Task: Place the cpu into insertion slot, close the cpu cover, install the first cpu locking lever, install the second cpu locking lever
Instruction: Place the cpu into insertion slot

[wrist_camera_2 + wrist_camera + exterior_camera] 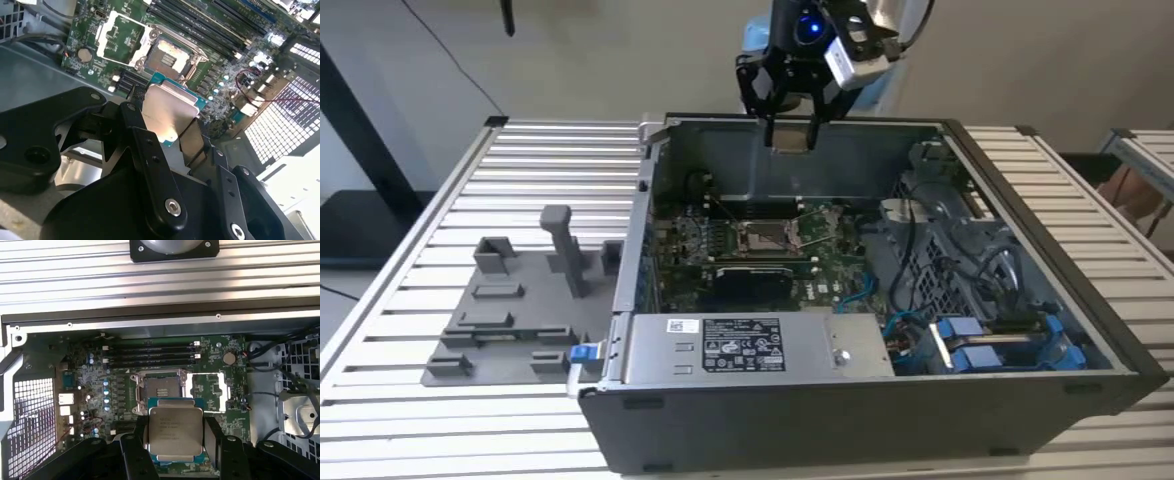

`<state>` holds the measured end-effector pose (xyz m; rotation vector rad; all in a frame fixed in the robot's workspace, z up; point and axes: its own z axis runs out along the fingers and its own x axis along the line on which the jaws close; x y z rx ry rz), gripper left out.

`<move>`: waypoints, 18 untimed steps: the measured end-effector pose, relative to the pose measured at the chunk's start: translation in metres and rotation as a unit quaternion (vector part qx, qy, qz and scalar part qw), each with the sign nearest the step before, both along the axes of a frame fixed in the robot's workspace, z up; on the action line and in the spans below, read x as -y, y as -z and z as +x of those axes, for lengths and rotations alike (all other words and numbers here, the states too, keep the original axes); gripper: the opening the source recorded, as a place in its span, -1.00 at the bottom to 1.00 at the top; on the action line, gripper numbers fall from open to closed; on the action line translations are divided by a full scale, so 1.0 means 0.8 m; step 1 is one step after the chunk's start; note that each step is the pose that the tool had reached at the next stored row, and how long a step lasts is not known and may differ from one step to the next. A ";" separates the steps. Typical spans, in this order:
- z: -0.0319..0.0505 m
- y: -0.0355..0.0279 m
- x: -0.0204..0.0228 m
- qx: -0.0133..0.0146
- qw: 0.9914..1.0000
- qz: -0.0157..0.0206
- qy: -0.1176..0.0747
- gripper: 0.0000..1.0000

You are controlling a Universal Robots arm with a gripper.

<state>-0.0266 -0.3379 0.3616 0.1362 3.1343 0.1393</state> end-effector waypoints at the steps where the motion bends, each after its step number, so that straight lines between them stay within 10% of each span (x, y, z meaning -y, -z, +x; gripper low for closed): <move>1: 0.000 0.0002 0.0000 0.000 1.000 0.000 0.002 0.08; 18: 0.000 0.0043 -0.0002 -0.005 0.999 0.000 0.052 0.08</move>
